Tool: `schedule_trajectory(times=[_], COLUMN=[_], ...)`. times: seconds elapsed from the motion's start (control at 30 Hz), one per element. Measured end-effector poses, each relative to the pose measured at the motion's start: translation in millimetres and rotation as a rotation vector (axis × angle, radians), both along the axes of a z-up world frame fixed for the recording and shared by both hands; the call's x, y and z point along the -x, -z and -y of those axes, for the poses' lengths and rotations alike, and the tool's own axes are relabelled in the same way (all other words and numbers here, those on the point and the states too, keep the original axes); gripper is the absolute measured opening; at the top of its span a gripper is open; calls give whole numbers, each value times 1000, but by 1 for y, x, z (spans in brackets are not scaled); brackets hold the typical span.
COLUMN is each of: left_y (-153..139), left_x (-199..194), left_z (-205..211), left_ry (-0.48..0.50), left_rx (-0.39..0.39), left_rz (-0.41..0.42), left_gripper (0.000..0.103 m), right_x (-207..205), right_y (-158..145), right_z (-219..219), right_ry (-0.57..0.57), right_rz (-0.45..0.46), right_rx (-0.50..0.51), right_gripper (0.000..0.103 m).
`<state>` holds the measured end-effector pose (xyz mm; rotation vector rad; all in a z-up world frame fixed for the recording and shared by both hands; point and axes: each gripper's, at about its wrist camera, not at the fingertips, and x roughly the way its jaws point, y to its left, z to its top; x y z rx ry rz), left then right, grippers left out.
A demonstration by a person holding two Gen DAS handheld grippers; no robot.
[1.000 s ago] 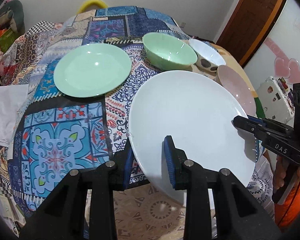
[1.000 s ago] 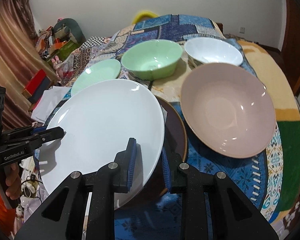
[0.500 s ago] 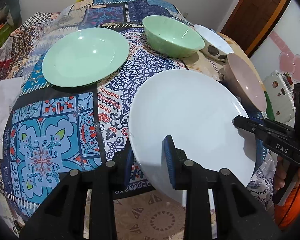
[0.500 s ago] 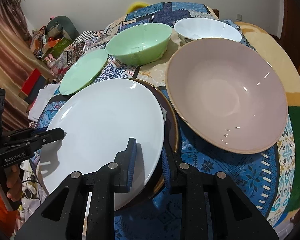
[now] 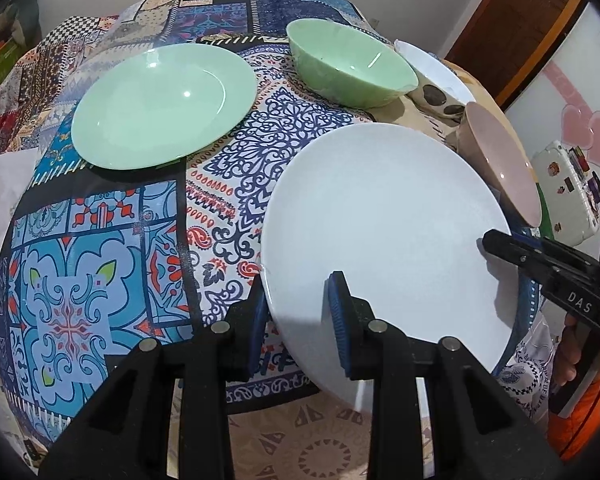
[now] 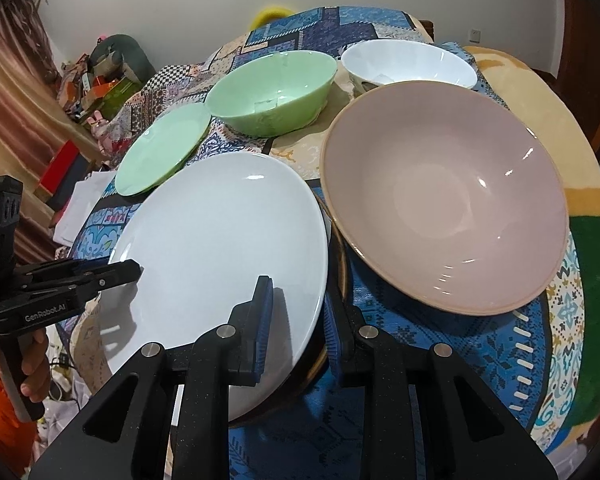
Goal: Organize plates and bowls
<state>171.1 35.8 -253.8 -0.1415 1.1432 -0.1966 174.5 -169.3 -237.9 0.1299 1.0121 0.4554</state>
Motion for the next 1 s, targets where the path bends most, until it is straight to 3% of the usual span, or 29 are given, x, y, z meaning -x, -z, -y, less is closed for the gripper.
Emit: schedule_trajectory(times=[0.23,0.33,0.63,0.87,1.0], left_y=[0,-4,-40,-72,-87], left_x=[4,9,30,38,37], left_z=[3,4,-5,-25,-45], left_ry=[16,22,8,-44,-95], left_rx=[-23,-29,-30,-53,-70], left_rz=[7,20,123,211,262], left_gripper=[30,30,31,49,70], right_x=[5,8,13,12,5], right_y=[-2,-4,-29,-50,-59], right_z=[-3,0,-1,-25,-43], right_ry=[-11,9,-4,-41,-60], right_rz=[16,48,90,162,189], right_rx=[32,94,75,58,39], right_gripper=[24,25,27,41,50])
